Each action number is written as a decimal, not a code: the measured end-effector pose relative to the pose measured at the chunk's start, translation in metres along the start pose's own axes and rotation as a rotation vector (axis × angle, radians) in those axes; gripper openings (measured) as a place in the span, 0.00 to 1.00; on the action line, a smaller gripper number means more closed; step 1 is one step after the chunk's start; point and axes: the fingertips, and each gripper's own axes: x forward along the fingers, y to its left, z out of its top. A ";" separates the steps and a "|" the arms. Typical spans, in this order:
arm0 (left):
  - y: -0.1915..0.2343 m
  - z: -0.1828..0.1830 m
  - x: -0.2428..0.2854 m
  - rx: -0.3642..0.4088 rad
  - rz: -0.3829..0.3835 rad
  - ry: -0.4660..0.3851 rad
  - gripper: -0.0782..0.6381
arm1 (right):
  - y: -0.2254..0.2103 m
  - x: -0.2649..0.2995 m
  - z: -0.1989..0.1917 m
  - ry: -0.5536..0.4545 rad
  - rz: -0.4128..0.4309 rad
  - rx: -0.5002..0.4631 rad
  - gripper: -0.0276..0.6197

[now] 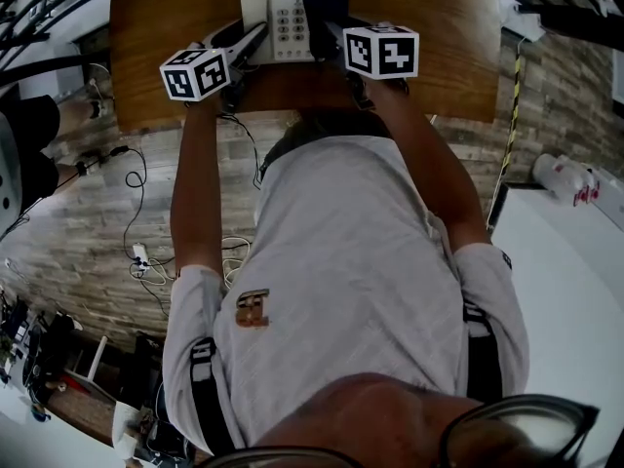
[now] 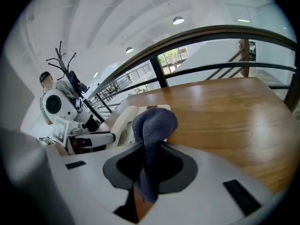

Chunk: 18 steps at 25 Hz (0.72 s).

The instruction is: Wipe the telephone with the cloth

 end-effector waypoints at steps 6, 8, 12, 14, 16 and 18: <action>0.002 -0.001 0.000 0.008 -0.010 0.010 0.41 | 0.055 -0.021 0.010 -0.077 0.140 0.057 0.17; 0.001 0.000 -0.001 0.008 -0.013 0.005 0.41 | 0.077 -0.020 0.009 -0.081 0.201 0.086 0.17; 0.002 0.006 -0.010 0.001 -0.009 -0.025 0.40 | 0.106 -0.007 -0.005 -0.054 0.251 0.087 0.16; 0.003 0.006 -0.013 0.008 -0.001 -0.018 0.41 | 0.113 0.001 -0.011 -0.041 0.258 0.086 0.17; 0.003 0.004 -0.014 0.007 0.002 -0.013 0.40 | 0.117 0.008 -0.015 -0.031 0.253 0.080 0.17; 0.004 0.004 -0.014 -0.002 -0.001 -0.019 0.40 | 0.121 0.018 -0.019 -0.024 0.249 0.075 0.17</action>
